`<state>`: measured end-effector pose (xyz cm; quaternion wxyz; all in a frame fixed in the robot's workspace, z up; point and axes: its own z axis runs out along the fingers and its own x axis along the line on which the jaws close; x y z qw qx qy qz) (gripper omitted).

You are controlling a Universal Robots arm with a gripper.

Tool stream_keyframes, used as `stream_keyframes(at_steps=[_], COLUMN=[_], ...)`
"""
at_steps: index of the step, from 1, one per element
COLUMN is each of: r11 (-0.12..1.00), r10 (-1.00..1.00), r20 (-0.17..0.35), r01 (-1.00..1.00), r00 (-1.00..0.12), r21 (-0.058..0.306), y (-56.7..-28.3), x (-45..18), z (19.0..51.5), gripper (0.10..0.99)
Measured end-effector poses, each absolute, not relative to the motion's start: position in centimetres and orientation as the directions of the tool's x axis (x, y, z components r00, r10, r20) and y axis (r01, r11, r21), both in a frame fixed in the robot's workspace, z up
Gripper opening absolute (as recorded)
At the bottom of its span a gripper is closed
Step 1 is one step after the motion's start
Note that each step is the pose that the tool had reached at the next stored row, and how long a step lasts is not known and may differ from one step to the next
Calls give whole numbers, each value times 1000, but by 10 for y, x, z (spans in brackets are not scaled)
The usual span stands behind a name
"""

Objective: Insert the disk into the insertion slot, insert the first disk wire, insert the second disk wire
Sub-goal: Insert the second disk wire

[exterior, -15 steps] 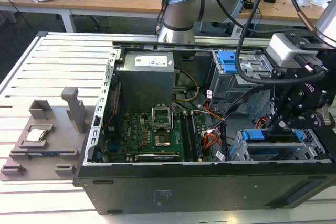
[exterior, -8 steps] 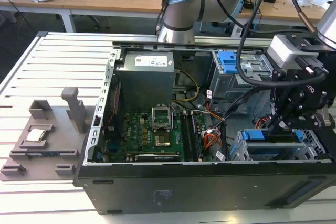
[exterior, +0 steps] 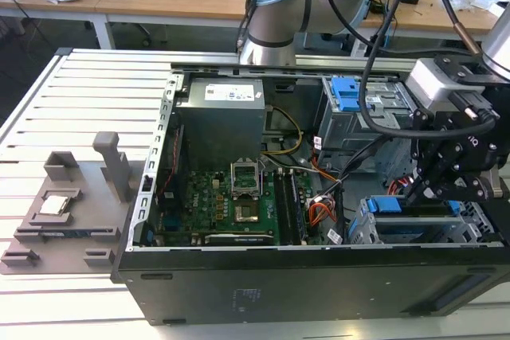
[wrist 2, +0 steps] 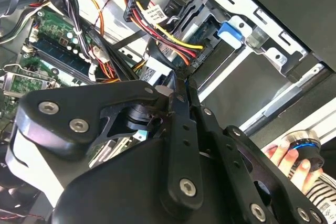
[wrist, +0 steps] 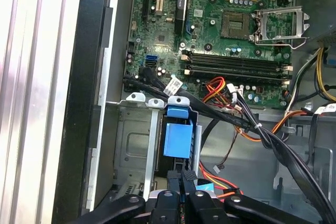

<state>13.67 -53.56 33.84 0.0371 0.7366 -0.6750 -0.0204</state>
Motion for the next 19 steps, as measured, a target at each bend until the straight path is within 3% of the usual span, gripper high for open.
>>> stream_keyframes(at_steps=[2, 3, 8, 9, 19], r11=[-86, -86, -86, -86, -86], r10=[-996, -996, -996, -996, -996], r20=[20, 20, 20, 20, 20], r01=[-993, -993, -993, -993, -993], r00=[88, 88, 88, 88, 88], r21=[82, 82, 82, 82, 82], y=[-536, -536, -535, -534, -534], x=[137, 137, 137, 137, 137], z=[338, 338, 368, 377, 384], gripper=[153, 220, 220, 106, 106])
